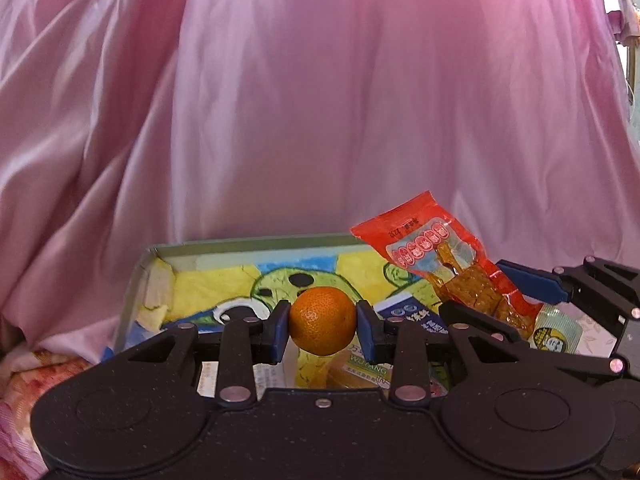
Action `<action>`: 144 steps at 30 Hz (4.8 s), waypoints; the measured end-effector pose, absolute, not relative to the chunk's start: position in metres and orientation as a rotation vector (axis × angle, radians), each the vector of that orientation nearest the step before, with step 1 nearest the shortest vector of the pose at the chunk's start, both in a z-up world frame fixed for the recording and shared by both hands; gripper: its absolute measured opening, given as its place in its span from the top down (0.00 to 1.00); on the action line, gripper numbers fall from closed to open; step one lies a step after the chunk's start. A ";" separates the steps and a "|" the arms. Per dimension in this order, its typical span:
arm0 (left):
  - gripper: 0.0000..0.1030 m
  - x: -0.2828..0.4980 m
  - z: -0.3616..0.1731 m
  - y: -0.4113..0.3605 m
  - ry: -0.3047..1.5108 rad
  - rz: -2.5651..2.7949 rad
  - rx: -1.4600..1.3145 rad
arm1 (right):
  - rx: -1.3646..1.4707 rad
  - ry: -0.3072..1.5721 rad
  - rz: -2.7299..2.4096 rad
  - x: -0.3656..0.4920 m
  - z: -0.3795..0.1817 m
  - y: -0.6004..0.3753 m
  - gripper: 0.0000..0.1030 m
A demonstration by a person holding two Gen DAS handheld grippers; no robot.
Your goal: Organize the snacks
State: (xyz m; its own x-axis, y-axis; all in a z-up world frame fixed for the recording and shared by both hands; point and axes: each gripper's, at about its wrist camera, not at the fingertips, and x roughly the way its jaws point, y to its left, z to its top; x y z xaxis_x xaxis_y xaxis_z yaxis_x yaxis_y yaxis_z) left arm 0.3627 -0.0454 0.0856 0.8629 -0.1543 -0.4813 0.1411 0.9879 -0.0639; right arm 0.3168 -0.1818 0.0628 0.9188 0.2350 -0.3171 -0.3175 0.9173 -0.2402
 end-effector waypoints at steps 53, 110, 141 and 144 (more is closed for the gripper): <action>0.01 0.169 0.128 -0.006 0.288 0.060 -0.147 | 0.061 0.144 0.235 0.179 0.103 -0.246 0.00; 0.01 0.036 0.033 0.007 0.437 0.113 -0.110 | 0.011 0.335 0.213 0.046 0.029 -0.237 0.00; 0.01 0.035 0.031 0.005 0.446 0.110 -0.105 | 0.021 0.366 0.211 0.042 0.022 -0.238 0.00; 0.01 0.035 0.030 0.004 0.458 0.114 -0.106 | 0.022 0.366 0.211 0.042 0.022 -0.238 0.00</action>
